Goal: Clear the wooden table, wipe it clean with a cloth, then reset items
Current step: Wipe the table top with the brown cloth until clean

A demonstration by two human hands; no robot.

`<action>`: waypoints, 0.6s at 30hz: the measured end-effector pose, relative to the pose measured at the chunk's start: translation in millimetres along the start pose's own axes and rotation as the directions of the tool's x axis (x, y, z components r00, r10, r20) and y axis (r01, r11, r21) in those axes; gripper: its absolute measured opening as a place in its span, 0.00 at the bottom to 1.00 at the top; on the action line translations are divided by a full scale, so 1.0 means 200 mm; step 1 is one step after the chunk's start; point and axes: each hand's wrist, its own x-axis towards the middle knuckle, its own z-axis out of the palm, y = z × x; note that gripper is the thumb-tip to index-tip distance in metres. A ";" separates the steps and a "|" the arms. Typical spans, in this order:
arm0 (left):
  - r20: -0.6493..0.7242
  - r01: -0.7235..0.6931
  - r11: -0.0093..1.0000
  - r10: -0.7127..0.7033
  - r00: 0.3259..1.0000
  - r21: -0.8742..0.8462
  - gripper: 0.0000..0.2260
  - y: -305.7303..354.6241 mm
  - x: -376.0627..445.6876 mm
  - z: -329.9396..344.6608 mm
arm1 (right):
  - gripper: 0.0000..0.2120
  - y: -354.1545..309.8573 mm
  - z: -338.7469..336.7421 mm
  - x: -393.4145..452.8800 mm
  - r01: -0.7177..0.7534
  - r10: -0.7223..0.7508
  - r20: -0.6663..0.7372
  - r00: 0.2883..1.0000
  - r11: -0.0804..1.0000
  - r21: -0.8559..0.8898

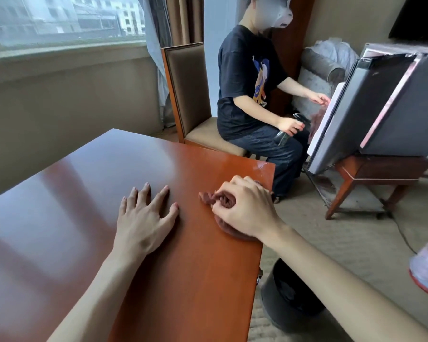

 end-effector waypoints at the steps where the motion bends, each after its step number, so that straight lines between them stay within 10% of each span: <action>1: -0.002 -0.001 1.000 0.001 1.000 -0.002 0.32 0.00 0.00 0.00 | 0.14 0.03 0.02 0.09 -0.015 0.015 -0.002 1.000 1.000 -0.020; 10: -0.055 0.020 1.000 -0.020 0.998 0.002 0.34 0.00 0.03 0.03 | 0.16 0.28 0.23 0.79 -0.179 0.177 -0.030 0.984 0.978 -0.105; 18: -0.015 0.014 1.000 -0.014 1.000 -0.006 0.33 0.00 0.00 0.00 | 0.13 0.05 0.03 0.11 -0.047 0.046 -0.040 0.998 0.998 -0.030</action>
